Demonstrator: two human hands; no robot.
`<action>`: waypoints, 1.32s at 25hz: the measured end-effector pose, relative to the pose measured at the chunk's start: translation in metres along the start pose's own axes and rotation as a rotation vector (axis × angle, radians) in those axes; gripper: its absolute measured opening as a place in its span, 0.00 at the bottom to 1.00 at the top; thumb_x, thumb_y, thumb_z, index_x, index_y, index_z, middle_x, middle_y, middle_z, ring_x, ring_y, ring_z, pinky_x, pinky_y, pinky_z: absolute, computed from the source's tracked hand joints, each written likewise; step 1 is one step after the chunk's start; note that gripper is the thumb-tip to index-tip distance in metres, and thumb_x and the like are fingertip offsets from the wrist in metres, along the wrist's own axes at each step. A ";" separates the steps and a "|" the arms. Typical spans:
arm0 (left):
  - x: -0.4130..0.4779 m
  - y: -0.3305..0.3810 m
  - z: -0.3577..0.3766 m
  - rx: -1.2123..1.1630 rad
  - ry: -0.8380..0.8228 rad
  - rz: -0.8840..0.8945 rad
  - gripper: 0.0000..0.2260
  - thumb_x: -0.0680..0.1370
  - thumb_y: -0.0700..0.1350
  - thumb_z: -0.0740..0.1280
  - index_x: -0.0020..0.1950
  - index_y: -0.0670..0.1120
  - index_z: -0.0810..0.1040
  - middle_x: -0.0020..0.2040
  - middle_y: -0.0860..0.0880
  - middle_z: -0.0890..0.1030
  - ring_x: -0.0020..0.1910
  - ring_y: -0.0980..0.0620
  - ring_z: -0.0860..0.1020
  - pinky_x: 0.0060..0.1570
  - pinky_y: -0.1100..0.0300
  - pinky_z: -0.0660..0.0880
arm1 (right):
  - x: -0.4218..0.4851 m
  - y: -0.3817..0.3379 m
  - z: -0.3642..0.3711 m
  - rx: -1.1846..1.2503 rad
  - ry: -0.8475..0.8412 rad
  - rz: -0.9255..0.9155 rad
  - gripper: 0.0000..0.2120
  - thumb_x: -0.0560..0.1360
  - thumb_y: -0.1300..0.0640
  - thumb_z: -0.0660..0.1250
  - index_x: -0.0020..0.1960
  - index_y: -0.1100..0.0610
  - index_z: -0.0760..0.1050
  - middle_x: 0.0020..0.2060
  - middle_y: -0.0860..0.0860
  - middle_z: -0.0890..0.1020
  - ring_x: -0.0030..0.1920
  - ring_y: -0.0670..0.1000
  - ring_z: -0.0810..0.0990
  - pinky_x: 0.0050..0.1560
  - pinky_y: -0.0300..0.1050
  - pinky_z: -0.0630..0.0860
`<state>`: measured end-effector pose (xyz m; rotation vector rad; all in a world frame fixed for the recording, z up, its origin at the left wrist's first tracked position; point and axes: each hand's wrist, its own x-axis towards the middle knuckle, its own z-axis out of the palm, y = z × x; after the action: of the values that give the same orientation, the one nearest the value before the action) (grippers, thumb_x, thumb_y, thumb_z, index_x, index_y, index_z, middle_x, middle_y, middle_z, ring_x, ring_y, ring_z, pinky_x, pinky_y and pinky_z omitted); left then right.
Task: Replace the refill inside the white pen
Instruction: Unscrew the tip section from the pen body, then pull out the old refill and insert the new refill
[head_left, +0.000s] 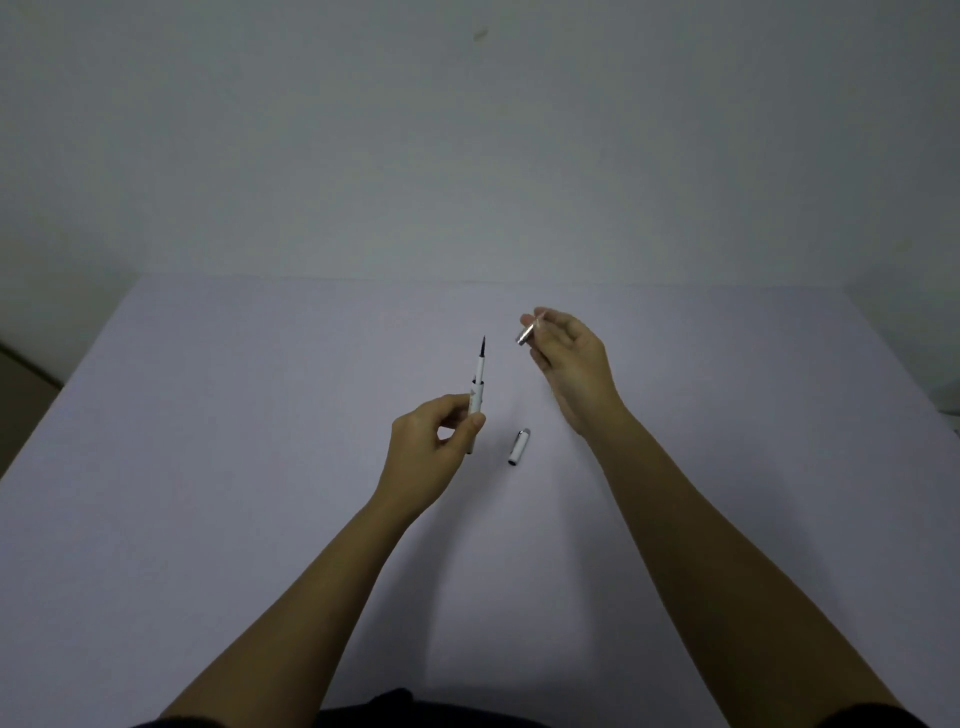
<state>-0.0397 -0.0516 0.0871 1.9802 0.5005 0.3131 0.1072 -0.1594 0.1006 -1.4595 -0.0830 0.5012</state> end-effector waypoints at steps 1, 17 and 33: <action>0.001 0.002 -0.002 -0.001 -0.004 0.007 0.08 0.75 0.45 0.66 0.52 0.45 0.79 0.41 0.52 0.80 0.40 0.69 0.76 0.37 0.79 0.70 | 0.002 0.015 -0.006 -0.060 0.043 0.055 0.06 0.75 0.58 0.66 0.52 0.53 0.76 0.48 0.49 0.81 0.49 0.46 0.80 0.48 0.36 0.74; 0.014 -0.010 -0.003 -0.107 0.013 -0.096 0.02 0.74 0.45 0.67 0.45 0.52 0.78 0.33 0.53 0.80 0.36 0.62 0.78 0.39 0.80 0.70 | -0.003 0.129 -0.043 -0.563 0.404 0.333 0.12 0.70 0.54 0.71 0.48 0.61 0.80 0.45 0.57 0.85 0.44 0.51 0.80 0.48 0.40 0.73; 0.015 -0.002 0.004 -0.035 0.016 -0.054 0.05 0.74 0.45 0.68 0.48 0.46 0.80 0.36 0.49 0.81 0.35 0.66 0.77 0.37 0.78 0.71 | -0.014 0.024 0.011 -0.316 -0.102 -0.084 0.08 0.76 0.53 0.64 0.51 0.52 0.80 0.42 0.42 0.82 0.43 0.38 0.80 0.48 0.33 0.76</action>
<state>-0.0248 -0.0465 0.0833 1.9284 0.5545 0.3024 0.0843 -0.1532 0.0820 -1.7300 -0.3152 0.5092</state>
